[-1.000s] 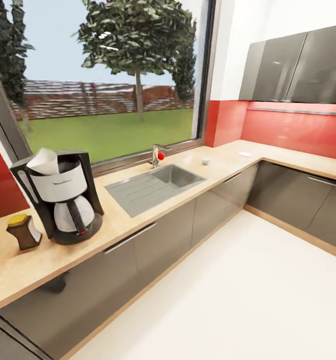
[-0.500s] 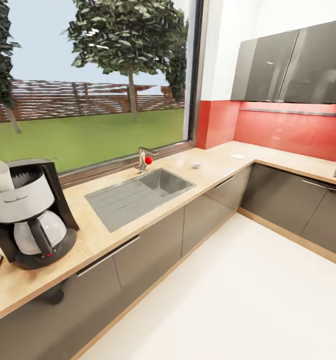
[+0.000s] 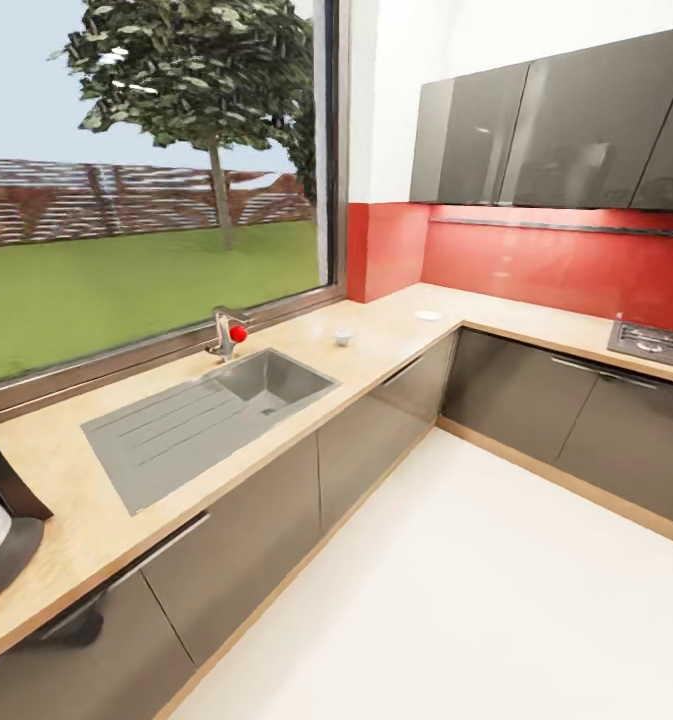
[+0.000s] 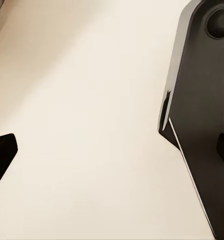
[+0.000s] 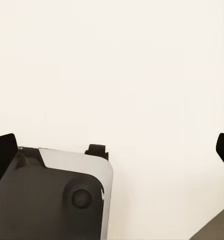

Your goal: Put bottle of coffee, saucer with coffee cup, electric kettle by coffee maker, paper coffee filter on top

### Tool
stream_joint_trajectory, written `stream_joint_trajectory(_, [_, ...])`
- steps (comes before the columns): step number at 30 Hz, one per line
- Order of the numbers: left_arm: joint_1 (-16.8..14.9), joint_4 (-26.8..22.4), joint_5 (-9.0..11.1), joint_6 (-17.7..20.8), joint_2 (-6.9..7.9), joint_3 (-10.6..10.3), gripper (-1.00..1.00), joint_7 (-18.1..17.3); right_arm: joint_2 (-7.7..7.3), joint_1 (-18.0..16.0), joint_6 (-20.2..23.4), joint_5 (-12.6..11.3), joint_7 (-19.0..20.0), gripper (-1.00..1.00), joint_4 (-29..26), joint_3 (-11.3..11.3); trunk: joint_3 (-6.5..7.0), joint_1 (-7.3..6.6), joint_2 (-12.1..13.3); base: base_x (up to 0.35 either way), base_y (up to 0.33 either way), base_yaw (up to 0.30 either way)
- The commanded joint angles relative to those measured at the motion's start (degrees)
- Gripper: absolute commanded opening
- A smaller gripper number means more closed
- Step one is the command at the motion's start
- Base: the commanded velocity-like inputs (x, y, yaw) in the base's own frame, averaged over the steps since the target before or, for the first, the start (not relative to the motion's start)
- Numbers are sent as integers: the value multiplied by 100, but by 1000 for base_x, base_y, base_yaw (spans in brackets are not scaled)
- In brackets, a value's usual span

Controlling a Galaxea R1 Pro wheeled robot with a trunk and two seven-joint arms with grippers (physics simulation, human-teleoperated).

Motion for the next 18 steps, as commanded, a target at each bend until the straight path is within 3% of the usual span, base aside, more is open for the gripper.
stream_joint_trajectory(1, [4,-15,60,-16,-4,-15,100,5,2,-6,-20,54,35,100,4,-50,-10,6,-10,286,-206,-255])
stream_joint_trajectory(18, [-5,-22,66,-36,-65,-15,100,5,2,-6,-20,54,35,100,4,-51,-10,6,-10,285,-207,-240])
